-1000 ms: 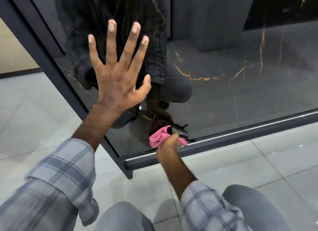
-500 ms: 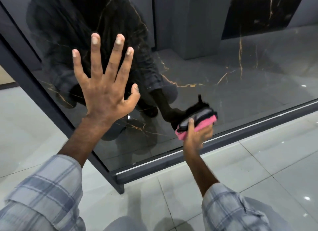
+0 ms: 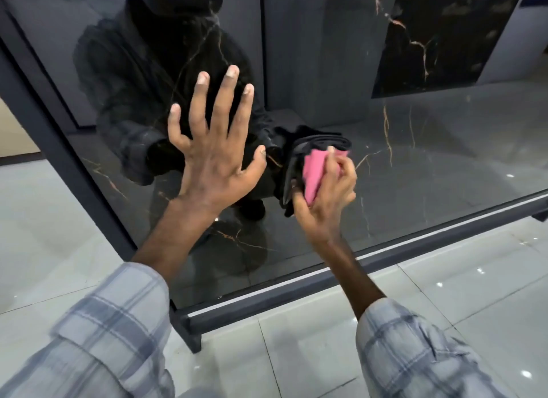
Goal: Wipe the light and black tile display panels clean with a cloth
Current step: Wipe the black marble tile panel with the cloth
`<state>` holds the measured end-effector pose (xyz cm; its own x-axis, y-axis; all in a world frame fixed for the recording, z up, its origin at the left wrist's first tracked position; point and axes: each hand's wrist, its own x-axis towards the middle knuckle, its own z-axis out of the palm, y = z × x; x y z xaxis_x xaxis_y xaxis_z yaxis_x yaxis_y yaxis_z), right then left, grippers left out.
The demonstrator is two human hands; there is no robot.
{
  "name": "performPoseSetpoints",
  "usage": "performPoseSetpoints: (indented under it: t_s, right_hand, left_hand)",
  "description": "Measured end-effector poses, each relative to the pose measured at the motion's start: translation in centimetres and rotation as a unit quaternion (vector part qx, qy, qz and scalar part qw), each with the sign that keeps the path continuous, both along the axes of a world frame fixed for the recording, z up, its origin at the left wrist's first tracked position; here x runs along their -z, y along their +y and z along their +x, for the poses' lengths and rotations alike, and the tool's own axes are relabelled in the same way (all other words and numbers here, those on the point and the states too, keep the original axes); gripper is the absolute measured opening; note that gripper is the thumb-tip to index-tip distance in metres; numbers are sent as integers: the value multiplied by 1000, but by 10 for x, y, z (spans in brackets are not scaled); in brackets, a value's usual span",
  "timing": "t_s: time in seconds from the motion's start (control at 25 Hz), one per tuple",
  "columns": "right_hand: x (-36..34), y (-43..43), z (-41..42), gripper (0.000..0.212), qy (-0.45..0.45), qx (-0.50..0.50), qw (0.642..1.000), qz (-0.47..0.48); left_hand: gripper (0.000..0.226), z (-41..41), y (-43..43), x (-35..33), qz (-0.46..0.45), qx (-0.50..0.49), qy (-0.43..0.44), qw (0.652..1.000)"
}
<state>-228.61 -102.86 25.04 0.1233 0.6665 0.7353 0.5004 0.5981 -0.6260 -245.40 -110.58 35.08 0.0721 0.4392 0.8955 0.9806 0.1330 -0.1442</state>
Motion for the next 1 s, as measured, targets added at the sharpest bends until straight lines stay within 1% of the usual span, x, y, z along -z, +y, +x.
performPoseSetpoints:
  t_s: [0.04,0.08,0.12,0.16,0.2,0.24,0.28,0.32,0.36,0.4,0.44,0.48,0.52,0.56,0.6,0.64,0.68,0.72,0.76,0.8,0.84,0.88,0.92,0.96,1.0]
  right_hand:
    - [-7,7,12,89,-79,-8,995,61]
    - [-2,19,25,89,-112,-8,990,87]
    - [6,32,39,90,-72,2,995,68]
    - [15,46,50,90,51,19,999,-1]
    - [19,57,55,93,193,46,976,-86]
    - [14,59,53,95,304,71,935,-170]
    - [2,53,46,96,331,86,914,-220]
    - [-10,45,37,94,290,93,929,-213]
    - [-17,35,28,92,206,68,964,-153]
    - [-21,26,22,92,93,25,994,-57]
    - [-30,20,24,92,-30,-22,998,48]
    - [-45,26,32,91,-132,-52,981,130]
    - [-59,39,44,89,-169,-49,967,183]
    - [-74,54,54,86,-114,-28,975,190]
    - [-89,65,58,84,17,-18,990,140]
    - [-104,65,55,83,145,-11,987,61]
    - [-115,57,46,84,205,11,979,5]
    - [-120,46,33,85,157,32,987,7]
    - [-111,44,26,85,27,13,994,104]
    - [-102,45,28,82,-125,-28,967,220]
    - [-105,52,39,80,-219,-53,928,298]
    - [-116,63,51,79,-225,-52,920,318]
    - [-127,73,56,80,-144,-33,951,271]
    - [-141,73,54,80,9,-19,985,169]
    - [-153,68,46,81,133,-6,988,82]
  left_hand:
    - [84,4,4,1,-4,-17,3,1000]
    - [84,4,7,4,-7,-31,10,999]
    - [84,2,9,7,-9,-41,18,999]
    - [84,-2,10,10,-9,-47,24,999]
    - [84,-3,12,11,-9,-51,29,998]
    - [85,-3,13,11,-9,-54,32,998]
    - [85,-2,13,11,-11,-53,31,998]
    - [85,0,12,11,-17,-47,26,998]
    - [84,2,10,9,-22,-37,16,999]
    - [83,4,6,5,-21,-26,6,999]
    - [80,7,2,-4,-10,-19,-1,1000]
    - [77,8,-1,-18,12,-19,-4,1000]
    - [75,9,-2,-36,38,-23,-5,999]
    - [76,10,-1,-56,56,-31,-6,998]
    - [78,8,2,-73,58,-43,-10,997]
    - [80,7,5,-86,50,-59,-10,997]
    - [81,5,8,-92,41,-78,-2,996]
    - [82,3,11,-91,36,-95,12,995]
    - [81,1,14,-87,36,-108,28,993]
    - [81,-1,17,-83,37,-114,39,992]
    - [81,-2,19,-80,40,-114,45,992]
    - [81,-3,21,-80,46,-113,48,991]
    - [81,-4,22,-80,53,-114,48,991]
    - [81,-3,23,-81,58,-115,46,991]
    - [81,-3,23,-82,60,-116,46,990]
